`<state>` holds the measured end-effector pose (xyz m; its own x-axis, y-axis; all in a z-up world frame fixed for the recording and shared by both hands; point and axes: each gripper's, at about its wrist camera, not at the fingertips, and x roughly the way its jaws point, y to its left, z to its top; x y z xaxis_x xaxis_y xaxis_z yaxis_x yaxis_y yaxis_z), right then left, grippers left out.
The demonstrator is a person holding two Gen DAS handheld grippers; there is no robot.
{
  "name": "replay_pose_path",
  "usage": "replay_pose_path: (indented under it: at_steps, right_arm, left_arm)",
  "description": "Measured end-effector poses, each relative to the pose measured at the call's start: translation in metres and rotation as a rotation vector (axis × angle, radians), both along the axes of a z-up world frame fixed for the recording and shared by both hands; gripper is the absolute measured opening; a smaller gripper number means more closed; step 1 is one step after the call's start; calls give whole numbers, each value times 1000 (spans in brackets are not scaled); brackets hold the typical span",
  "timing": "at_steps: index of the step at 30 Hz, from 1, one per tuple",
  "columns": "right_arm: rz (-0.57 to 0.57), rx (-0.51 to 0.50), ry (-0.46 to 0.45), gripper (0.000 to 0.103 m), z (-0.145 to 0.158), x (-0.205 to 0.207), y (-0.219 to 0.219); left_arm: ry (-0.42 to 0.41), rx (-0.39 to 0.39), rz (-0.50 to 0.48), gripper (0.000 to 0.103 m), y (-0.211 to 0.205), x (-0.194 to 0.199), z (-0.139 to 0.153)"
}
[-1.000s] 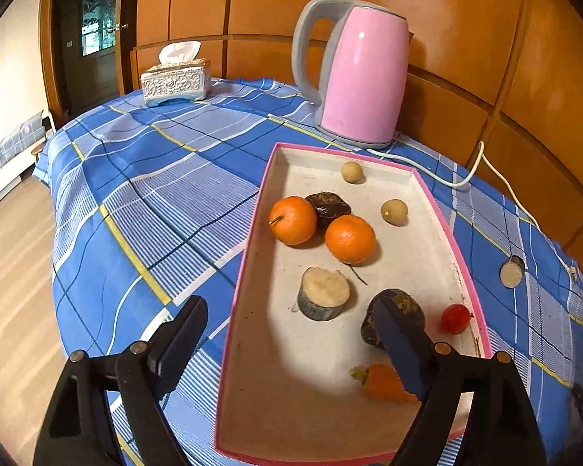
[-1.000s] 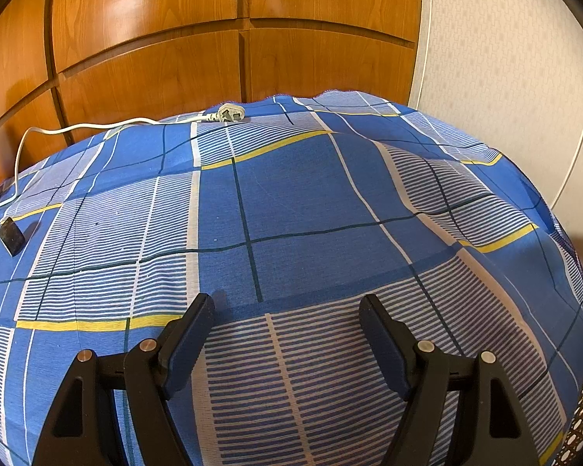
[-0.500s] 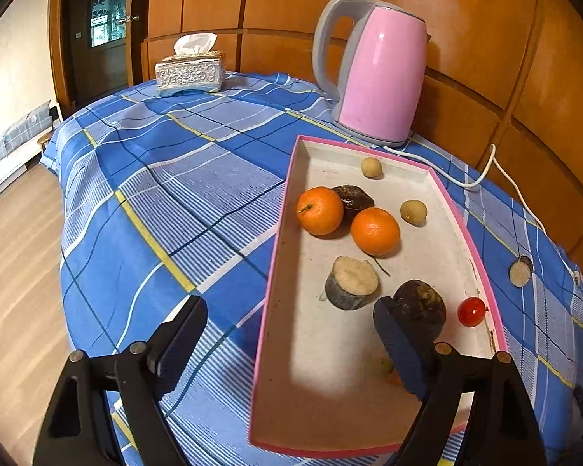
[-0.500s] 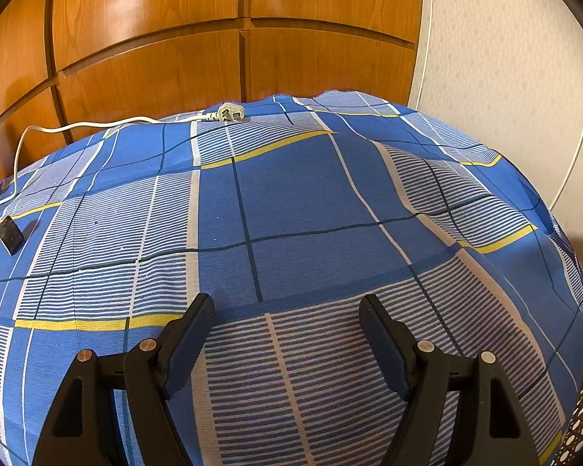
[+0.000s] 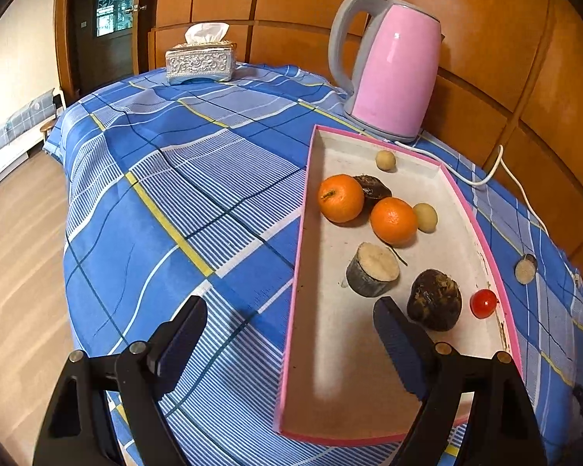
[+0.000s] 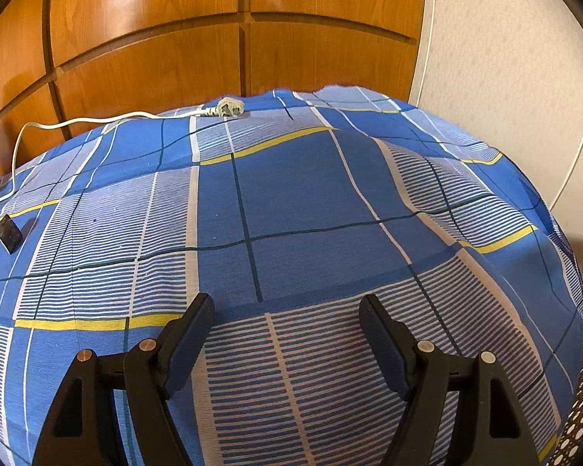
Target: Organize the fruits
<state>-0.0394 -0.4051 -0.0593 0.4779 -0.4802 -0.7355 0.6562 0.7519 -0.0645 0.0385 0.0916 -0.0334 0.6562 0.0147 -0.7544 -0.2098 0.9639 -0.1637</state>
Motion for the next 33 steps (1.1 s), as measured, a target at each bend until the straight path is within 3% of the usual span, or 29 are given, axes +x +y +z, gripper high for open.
replay_pose_path:
  at_steps: [6, 10, 14, 21, 27, 29, 30, 31, 33]
  right_arm:
    - [79, 117, 1, 78, 12, 16, 4]
    - [238, 220, -12, 78, 14, 45, 30]
    - [402, 252, -14, 78, 19, 88, 67]
    - [630, 164, 18, 78, 32, 162, 134]
    - [685, 103, 87, 78, 18, 208, 161]
    - [686, 92, 119, 68, 9, 218, 164]
    - [688, 82, 133, 47, 6, 220, 165]
    - [695, 70, 149, 41, 3, 219, 166]
    - [698, 59, 145, 41, 5, 216, 168]
  left_arm:
    - [6, -6, 11, 88, 3, -1, -2]
    - [4, -20, 28, 88, 7, -5, -3]
    - [11, -23, 34, 89, 9, -7, -7]
    - [40, -36, 27, 89, 8, -5, -15]
    - [51, -55, 33, 89, 12, -3, -17]
    - [54, -60, 37, 89, 14, -3, -17]
    - [56, -62, 38, 89, 14, -2, -18]
    - [57, -64, 39, 89, 14, -2, -18]
    - [59, -65, 38, 89, 14, -2, -19]
